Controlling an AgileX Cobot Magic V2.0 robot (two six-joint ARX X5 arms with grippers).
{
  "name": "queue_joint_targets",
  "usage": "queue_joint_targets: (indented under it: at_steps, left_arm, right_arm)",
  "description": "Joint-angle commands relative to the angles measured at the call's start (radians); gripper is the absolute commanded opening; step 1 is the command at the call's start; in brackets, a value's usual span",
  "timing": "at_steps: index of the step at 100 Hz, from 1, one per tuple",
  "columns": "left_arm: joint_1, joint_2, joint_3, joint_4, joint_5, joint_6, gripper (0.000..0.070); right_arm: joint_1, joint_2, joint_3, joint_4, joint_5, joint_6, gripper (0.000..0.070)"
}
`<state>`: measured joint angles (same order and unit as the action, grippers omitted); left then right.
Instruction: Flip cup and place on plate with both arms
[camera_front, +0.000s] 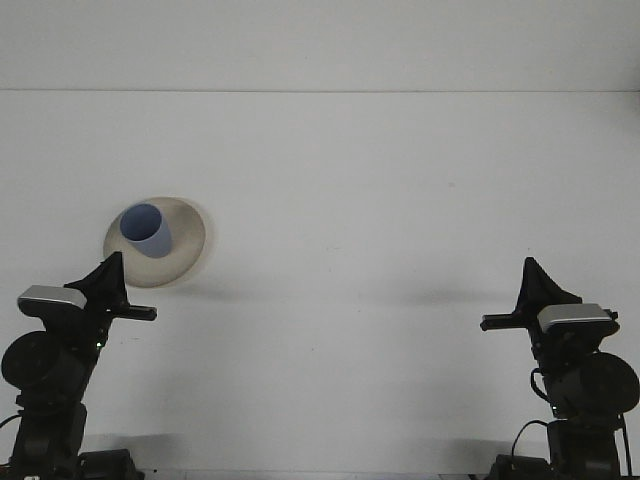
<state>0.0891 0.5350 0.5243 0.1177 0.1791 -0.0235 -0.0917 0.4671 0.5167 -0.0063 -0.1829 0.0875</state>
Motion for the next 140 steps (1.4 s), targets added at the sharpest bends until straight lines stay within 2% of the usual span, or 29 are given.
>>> queue_joint_targets:
  at_steps: [1,19,30,66,140]
  left_arm:
    - [0.002,-0.006,0.005,-0.007,-0.016,0.017,0.0012]
    - [-0.028,-0.125,-0.127,0.0,-0.042,0.124,0.0013]
    - [-0.047,-0.257,-0.26,0.004,-0.101,0.124,0.0013]
    - [-0.064,-0.533,-0.498,-0.013,-0.135,0.097,0.0016]
    - [-0.063,-0.531,-0.51,-0.012,-0.136,0.086,0.0015]
  right_arm:
    - [0.002,0.003,0.006,0.014,0.0,0.015,0.0]
    - [0.002,0.003,0.005,0.014,0.0,0.015,0.0]
    - [0.002,0.003,0.006,0.014,0.0,0.015,0.0]
    - [0.002,0.003,0.006,0.014,0.0,0.015,0.0]
    - [0.002,0.003,0.006,0.014,0.0,0.015,0.0]
